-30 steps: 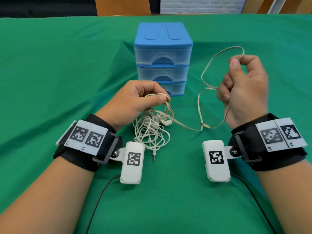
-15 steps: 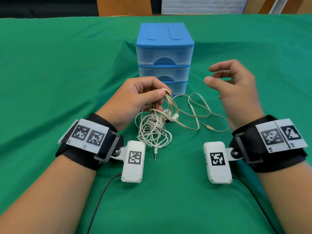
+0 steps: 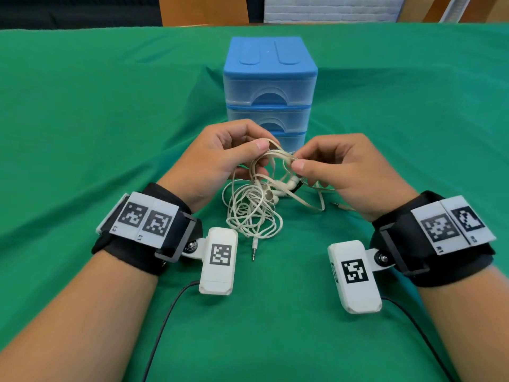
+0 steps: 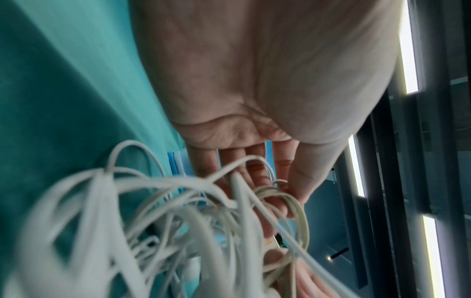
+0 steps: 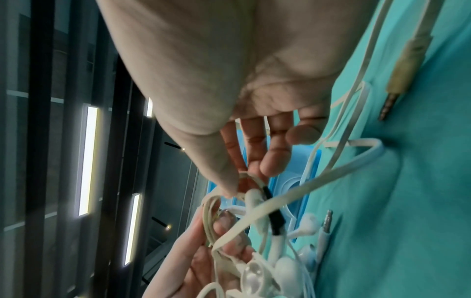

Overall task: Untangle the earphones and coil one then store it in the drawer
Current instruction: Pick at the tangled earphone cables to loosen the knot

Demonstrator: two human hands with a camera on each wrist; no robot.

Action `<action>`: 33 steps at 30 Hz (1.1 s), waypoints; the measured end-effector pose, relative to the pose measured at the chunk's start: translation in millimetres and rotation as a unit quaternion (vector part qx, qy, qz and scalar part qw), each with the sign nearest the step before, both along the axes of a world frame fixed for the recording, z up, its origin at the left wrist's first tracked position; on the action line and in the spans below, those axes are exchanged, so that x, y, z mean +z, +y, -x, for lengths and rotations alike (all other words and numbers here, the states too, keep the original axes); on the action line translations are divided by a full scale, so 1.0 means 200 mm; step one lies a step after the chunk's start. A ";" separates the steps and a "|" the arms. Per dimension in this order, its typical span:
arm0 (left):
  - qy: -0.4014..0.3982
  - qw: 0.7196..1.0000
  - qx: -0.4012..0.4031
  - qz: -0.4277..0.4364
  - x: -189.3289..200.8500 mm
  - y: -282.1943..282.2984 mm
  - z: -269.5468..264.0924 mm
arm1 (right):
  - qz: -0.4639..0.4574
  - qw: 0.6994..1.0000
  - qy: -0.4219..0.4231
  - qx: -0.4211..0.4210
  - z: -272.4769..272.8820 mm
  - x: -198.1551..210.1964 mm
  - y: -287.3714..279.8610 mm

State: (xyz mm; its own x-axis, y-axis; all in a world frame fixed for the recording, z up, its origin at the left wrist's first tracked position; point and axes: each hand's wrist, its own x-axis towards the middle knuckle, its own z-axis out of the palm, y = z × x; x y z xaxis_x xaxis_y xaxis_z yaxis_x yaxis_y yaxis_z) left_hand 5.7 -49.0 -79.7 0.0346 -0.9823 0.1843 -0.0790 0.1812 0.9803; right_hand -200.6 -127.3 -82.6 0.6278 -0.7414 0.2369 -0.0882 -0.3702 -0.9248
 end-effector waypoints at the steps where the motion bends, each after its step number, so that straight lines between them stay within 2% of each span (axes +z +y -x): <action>1: 0.001 1.000 0.005 -0.001 0.00 0.00 0.00 | 0.001 1.000 -0.005 -0.010 0.00 0.00 0.00; 7: 0.001 1.000 -0.003 0.005 -0.01 0.00 0.00 | 0.000 0.998 -0.056 -0.038 0.00 0.02 0.00; 9: 0.014 1.000 -0.001 0.004 0.00 0.00 0.00 | 0.006 0.998 -0.062 -0.021 0.00 0.03 0.00; 14: 0.020 1.000 0.007 0.002 0.00 0.00 0.01 | -0.008 0.990 0.088 0.110 0.01 0.03 0.05; 19: 0.015 1.000 -0.001 -0.008 0.01 0.01 0.01 | -0.010 0.977 0.167 0.133 0.01 0.03 0.04; 24: -0.026 0.999 0.001 -0.023 0.02 0.00 0.00 | -0.001 0.985 0.137 0.107 0.01 0.03 0.04; 30: -0.115 0.985 0.126 0.019 0.00 -0.04 -0.03 | -0.038 0.997 0.049 0.038 0.03 0.01 0.00; 33: -0.136 0.985 0.094 0.053 0.00 -0.03 -0.03 | -0.055 0.998 0.032 0.025 0.02 0.01 0.00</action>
